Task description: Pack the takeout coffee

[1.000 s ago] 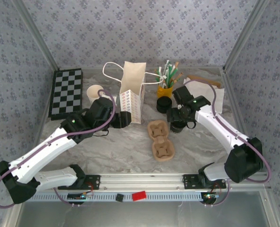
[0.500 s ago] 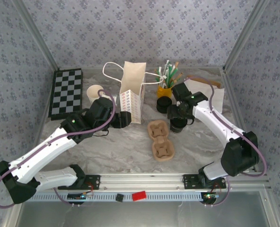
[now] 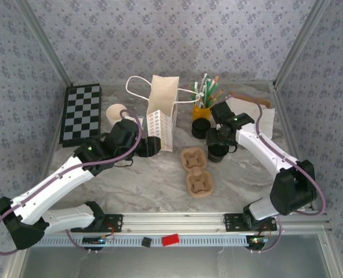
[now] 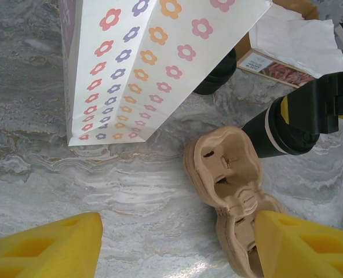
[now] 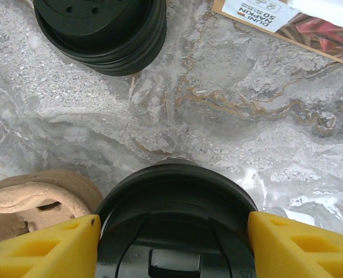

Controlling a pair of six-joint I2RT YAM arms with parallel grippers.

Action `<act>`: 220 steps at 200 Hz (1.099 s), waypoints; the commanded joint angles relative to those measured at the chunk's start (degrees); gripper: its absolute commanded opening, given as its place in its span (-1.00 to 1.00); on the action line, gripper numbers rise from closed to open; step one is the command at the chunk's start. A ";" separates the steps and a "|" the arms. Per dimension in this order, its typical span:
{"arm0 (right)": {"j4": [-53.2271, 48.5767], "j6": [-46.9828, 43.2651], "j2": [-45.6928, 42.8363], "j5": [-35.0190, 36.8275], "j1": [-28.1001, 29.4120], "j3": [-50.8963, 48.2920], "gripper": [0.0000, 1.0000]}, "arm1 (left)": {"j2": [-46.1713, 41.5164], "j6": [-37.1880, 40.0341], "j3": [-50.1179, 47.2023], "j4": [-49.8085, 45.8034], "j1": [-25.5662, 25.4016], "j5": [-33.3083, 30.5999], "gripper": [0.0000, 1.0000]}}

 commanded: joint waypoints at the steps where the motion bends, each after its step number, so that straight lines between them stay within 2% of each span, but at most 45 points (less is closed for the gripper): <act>1: -1.97 1.10 1.58 -1.67 -0.51 -4.05 0.33 | 0.13 0.89 0.75 -0.31 -0.10 -0.82 0.39; 32: -1.08 1.12 1.83 -0.14 0.40 -4.82 0.33 | 0.39 0.85 0.79 -0.18 -0.01 -0.64 0.40; 66: -1.48 2.04 2.16 -3.08 -0.37 -6.66 0.34 | 0.23 0.84 0.74 -0.35 -0.02 -0.65 0.40; 102: -1.76 1.63 0.36 -1.06 1.15 -3.19 0.36 | 0.40 0.86 0.88 -0.31 -0.02 -0.61 0.40; 181: -4.13 1.82 -2.02 -0.59 1.51 2.75 0.69 | 0.40 0.94 0.95 -0.35 0.08 -0.57 0.40; 220: -5.60 1.49 -1.88 -0.10 1.91 3.47 0.77 | 0.34 0.94 1.07 -0.35 0.08 -0.69 0.40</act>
